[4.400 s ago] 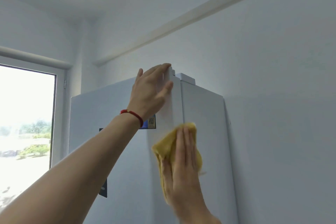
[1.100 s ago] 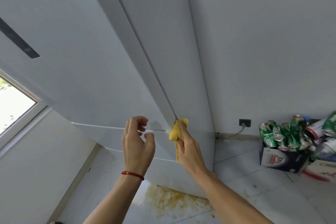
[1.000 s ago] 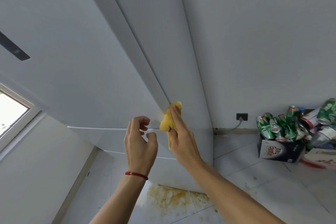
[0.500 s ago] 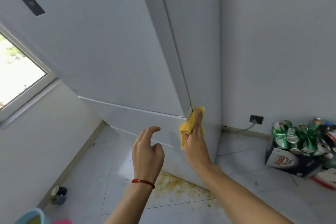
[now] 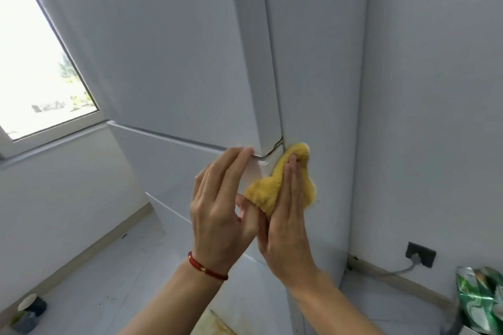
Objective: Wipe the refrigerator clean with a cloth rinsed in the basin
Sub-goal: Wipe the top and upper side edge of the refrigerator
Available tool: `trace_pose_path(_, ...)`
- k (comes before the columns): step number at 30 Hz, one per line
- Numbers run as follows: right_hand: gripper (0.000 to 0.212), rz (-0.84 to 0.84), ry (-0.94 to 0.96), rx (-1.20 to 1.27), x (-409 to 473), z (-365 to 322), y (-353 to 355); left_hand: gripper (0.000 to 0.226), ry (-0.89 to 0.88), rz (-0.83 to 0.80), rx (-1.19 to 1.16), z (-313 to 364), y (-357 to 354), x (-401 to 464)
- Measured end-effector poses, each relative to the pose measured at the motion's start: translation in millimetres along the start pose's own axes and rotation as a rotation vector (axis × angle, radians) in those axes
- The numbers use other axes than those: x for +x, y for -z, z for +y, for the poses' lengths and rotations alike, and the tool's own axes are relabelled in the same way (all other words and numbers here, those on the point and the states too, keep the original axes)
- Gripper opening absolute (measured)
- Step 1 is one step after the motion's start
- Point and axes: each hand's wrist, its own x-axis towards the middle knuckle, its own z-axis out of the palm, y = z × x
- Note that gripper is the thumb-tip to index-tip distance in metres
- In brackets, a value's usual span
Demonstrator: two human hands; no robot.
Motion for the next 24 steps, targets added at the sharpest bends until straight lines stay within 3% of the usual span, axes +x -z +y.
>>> trace_pose_path(3,0.086,0.038,0.079,-0.004,-38.5,27.8,-15.3,0.081,-0.034,0.044,0.033,-5.2,-20.2,-21.1)
trace_pose_path(7,0.082,0.037,0.141,0.005,-97.4,68.5,-33.4,0.063,-0.029,0.198,-0.117,-9.4,-44.3,-29.2)
trace_pose_path(12,0.074,0.123,0.129,0.054,-140.9,89.5,-50.9,0.061,-0.083,0.258,-0.049,-15.6,-63.3,-40.2)
trace_pose_path(16,0.074,0.062,0.098,0.064,-123.9,75.3,-43.6,0.06,-0.105,0.166,0.006,-23.7,-52.0,-39.4)
trace_pose_path(21,0.075,0.035,0.103,0.021,-18.6,43.8,-22.2,0.056,-0.091,0.043,-0.027,-23.0,-29.6,-33.0)
trace_pose_path(24,0.076,-0.024,0.097,0.014,-43.1,52.2,-24.6,0.062,-0.131,0.033,0.013,-23.1,-27.5,-31.9)
